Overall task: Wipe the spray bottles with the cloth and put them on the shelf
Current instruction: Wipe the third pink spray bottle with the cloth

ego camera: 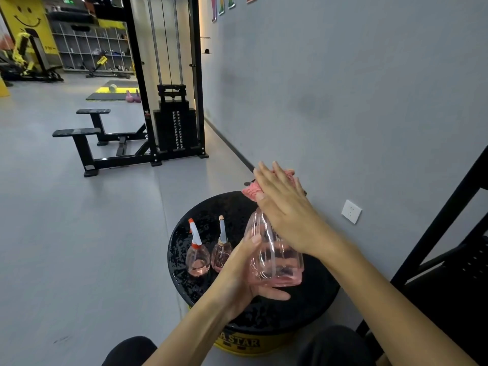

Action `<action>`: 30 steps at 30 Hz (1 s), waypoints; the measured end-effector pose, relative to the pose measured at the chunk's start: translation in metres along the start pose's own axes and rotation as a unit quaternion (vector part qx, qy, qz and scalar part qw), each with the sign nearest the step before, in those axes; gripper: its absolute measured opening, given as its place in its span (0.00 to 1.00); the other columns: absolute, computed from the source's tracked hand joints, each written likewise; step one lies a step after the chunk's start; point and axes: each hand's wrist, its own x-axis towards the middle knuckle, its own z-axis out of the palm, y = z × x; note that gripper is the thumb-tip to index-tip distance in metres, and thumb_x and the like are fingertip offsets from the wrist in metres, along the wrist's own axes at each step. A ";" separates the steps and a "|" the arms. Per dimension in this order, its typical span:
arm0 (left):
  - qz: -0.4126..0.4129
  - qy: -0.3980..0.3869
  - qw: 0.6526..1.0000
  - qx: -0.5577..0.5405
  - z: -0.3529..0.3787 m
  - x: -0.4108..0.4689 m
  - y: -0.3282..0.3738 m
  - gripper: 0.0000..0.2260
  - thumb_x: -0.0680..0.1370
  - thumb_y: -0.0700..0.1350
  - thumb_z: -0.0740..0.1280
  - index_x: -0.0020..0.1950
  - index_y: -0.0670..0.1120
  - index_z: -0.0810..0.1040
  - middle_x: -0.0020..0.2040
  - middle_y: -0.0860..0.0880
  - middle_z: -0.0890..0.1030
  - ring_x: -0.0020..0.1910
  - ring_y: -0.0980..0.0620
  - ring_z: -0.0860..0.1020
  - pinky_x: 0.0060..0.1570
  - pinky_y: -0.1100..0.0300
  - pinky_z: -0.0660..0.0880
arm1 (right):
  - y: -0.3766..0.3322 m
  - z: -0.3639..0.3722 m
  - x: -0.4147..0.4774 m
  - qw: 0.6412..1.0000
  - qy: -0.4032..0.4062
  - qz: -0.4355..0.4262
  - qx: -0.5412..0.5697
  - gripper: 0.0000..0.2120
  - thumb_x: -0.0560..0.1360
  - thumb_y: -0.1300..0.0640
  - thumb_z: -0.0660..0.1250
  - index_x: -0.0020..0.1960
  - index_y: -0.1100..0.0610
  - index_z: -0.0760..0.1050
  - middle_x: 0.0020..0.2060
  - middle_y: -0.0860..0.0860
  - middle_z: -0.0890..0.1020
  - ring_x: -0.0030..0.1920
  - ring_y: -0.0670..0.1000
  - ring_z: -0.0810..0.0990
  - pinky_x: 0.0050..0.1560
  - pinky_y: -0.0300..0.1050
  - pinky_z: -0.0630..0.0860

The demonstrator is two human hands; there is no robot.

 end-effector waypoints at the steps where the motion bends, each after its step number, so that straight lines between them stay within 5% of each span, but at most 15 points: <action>1: 0.005 0.002 1.000 -0.003 -0.001 -0.001 0.000 0.30 0.59 0.67 0.76 0.60 0.63 0.78 0.59 0.47 0.83 0.53 0.39 0.83 0.35 0.51 0.83 | -0.001 0.003 -0.004 1.000 -0.001 -0.004 0.006 0.25 0.83 0.46 0.41 0.78 0.47 0.40 0.77 0.40 0.39 0.73 0.37 0.31 0.75 0.46 0.31; 5: 0.006 0.008 1.000 -0.010 -0.006 0.001 0.001 0.30 0.58 0.68 0.76 0.58 0.62 0.80 0.57 0.44 0.83 0.49 0.39 0.84 0.34 0.51 0.83 | -0.004 0.006 -0.022 0.999 0.008 -0.014 0.047 0.27 0.81 0.44 0.41 0.78 0.46 0.40 0.77 0.38 0.39 0.73 0.34 0.32 0.77 0.46 0.34; 9: 0.022 0.033 0.999 -0.024 -0.013 0.004 0.007 0.40 0.53 0.67 0.79 0.62 0.54 0.79 0.50 0.46 0.85 0.43 0.45 0.85 0.36 0.48 0.82 | -0.015 0.011 -0.046 0.998 0.039 -0.018 0.056 0.26 0.83 0.47 0.44 0.78 0.45 0.37 0.76 0.38 0.36 0.73 0.35 0.32 0.77 0.49 0.38; 13: 0.029 0.031 0.999 -0.008 -0.012 0.002 0.011 0.31 0.53 0.68 0.78 0.53 0.58 0.84 0.50 0.51 0.85 0.43 0.49 0.85 0.35 0.51 0.81 | -0.021 0.020 -0.060 0.996 0.070 -0.010 0.054 0.27 0.84 0.46 0.44 0.77 0.44 0.34 0.75 0.35 0.34 0.73 0.36 0.31 0.76 0.46 0.36; 18: 0.016 0.037 0.999 -0.003 -0.010 0.001 0.007 0.40 0.59 0.65 0.78 0.67 0.52 0.73 0.59 0.47 0.82 0.52 0.42 0.83 0.41 0.46 0.82 | -0.012 0.016 -0.043 0.993 0.102 -0.006 0.065 0.28 0.80 0.40 0.39 0.78 0.44 0.38 0.76 0.36 0.38 0.74 0.36 0.34 0.77 0.50 0.37; 23: 0.027 0.058 0.998 0.000 -0.006 0.002 0.010 0.33 0.63 0.63 0.75 0.64 0.51 0.77 0.52 0.46 0.85 0.46 0.47 0.84 0.38 0.50 0.81 | -0.017 0.022 -0.044 0.987 0.157 -0.015 0.007 0.28 0.81 0.43 0.39 0.79 0.50 0.40 0.78 0.43 0.42 0.77 0.40 0.37 0.76 0.47 0.37; 30: 0.028 0.090 0.995 -0.025 -0.009 0.003 0.012 0.14 0.74 0.59 0.65 0.51 0.53 0.85 0.54 0.45 0.81 0.50 0.46 0.80 0.45 0.52 0.80 | -0.027 0.041 -0.067 0.984 0.177 -0.033 -0.016 0.28 0.83 0.47 0.44 0.79 0.53 0.41 0.79 0.46 0.43 0.78 0.46 0.39 0.76 0.49 0.43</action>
